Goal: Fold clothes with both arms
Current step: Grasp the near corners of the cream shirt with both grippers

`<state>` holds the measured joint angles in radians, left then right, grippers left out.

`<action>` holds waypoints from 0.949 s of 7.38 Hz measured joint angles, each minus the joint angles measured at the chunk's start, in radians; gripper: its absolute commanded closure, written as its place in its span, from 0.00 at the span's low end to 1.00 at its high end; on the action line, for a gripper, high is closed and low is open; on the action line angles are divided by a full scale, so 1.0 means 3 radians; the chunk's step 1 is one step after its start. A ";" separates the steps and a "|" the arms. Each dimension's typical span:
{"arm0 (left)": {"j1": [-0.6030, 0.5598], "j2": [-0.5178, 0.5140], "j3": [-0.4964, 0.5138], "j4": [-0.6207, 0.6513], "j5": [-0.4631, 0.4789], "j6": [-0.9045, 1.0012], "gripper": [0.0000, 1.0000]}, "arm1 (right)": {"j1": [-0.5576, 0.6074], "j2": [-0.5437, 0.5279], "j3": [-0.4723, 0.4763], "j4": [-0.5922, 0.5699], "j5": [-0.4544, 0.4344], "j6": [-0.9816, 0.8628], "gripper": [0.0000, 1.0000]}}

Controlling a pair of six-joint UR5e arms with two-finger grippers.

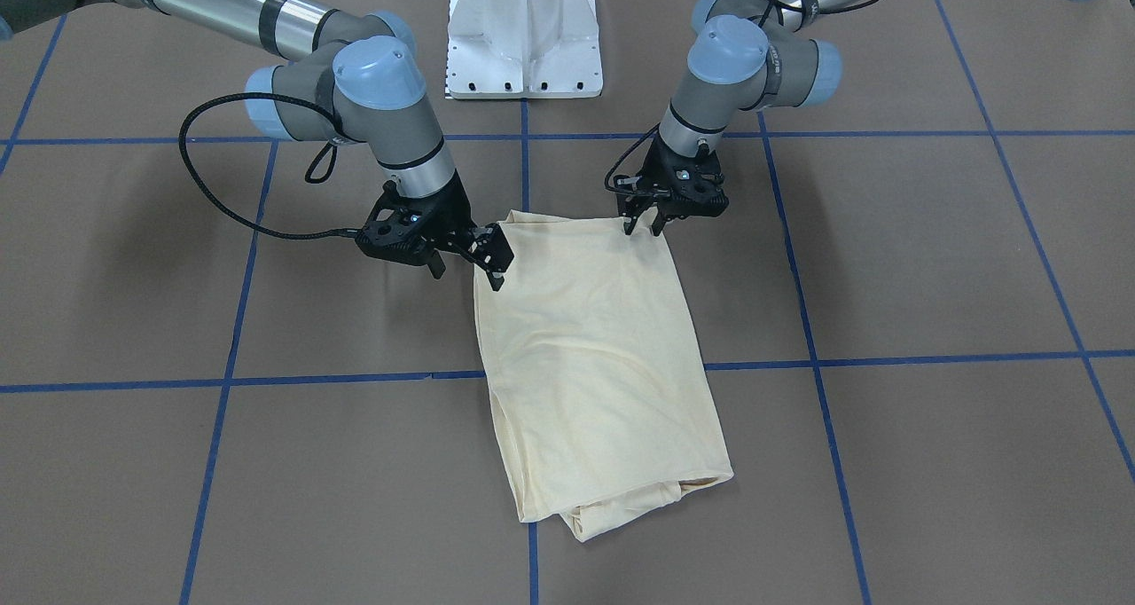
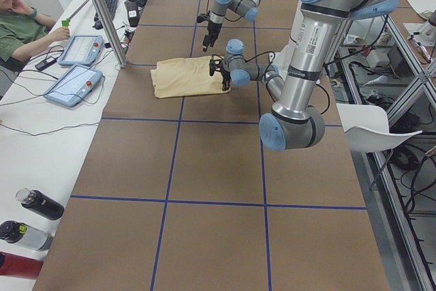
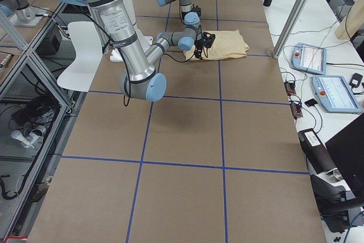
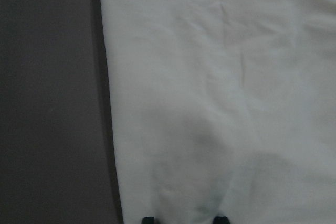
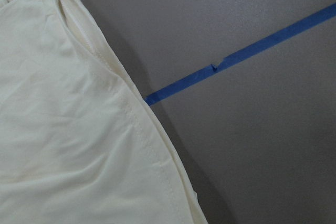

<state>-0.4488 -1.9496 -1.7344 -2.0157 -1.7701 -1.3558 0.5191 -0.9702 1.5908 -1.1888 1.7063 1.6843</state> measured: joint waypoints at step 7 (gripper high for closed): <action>0.0020 0.0098 -0.0066 0.0056 -0.0149 -0.0005 0.56 | -0.0066 0.0002 -0.0012 -0.0001 -0.0057 0.0002 0.01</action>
<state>-0.4427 -1.9203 -1.7542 -1.9990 -1.8148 -1.3574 0.4992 -0.9697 1.5873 -1.1892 1.6892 1.6849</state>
